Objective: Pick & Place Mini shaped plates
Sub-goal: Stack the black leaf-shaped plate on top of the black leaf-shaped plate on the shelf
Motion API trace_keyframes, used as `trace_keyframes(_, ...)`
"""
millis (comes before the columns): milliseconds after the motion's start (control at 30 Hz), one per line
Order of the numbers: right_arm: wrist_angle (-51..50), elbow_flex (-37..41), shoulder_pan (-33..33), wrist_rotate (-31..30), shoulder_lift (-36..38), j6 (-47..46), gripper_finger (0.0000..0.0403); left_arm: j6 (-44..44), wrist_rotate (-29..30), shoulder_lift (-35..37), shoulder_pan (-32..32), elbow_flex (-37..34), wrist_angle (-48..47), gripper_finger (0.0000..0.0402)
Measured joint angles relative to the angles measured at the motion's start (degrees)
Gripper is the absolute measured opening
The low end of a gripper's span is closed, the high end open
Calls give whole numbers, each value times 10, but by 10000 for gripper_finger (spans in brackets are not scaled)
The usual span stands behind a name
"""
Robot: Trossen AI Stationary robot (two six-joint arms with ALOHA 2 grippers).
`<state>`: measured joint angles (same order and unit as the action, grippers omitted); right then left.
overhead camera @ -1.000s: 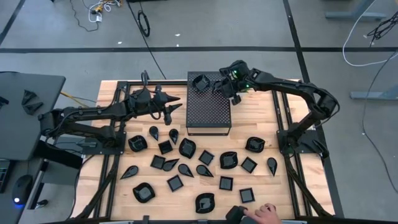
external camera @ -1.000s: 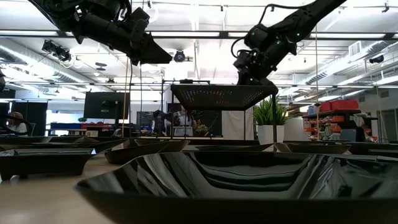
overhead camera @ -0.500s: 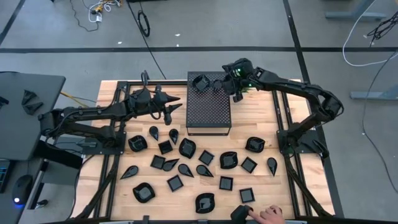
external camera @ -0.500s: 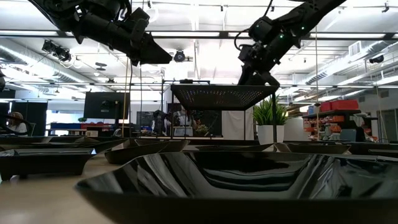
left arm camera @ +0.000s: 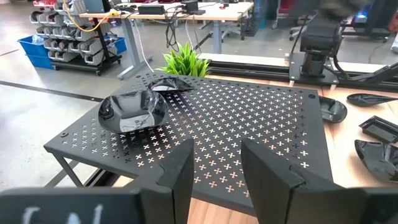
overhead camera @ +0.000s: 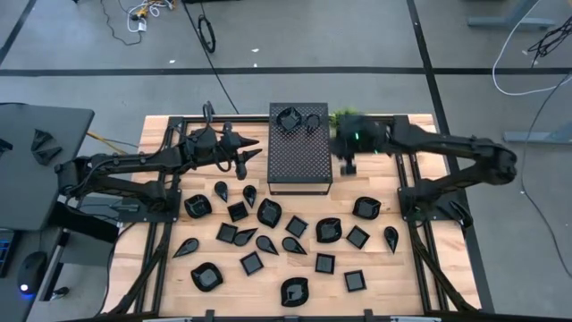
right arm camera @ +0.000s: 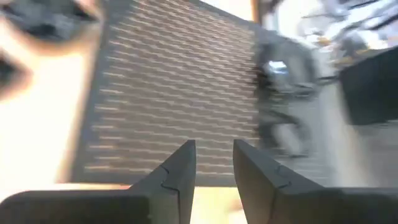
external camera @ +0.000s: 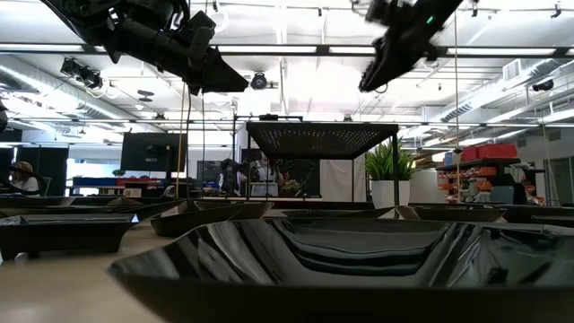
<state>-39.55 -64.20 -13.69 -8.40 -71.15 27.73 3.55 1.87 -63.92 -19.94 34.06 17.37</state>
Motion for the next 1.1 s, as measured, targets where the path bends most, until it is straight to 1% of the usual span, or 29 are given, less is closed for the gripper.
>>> trace_keyframes(133, -56, 0, 102, -2, 11, -121, 109, 0, 0, 0, 7, 0, 0, 138)
trace_keyframes(300, -111, 0, 220, -2, 1, -292, 110, 0, 0, 0, 23, 0, 0, 138)
trace_keyframes(467, -191, 2, 308, -25, -13, -447, 110, 1, 0, 0, 37, 0, 0, 138)
trace_keyframes(533, -195, 17, 332, -26, -15, -508, 110, 1, 0, 0, 41, 0, 0, 138)
trace_keyframes(667, -192, 82, 372, -27, -16, -598, 110, 1, 0, 0, 45, 0, 0, 138)
trace_keyframes(800, -186, 164, 391, -26, -16, -660, 110, 3, 0, 0, 45, 0, 0, 138)
trace_keyframes(933, -133, 234, 390, 0, -16, -678, 110, 6, 0, 0, 45, 0, 0, 138)
trace_keyframes(1100, -67, 283, 388, 16, -16, -679, 111, 7, 0, 0, 44, 0, 0, 138)
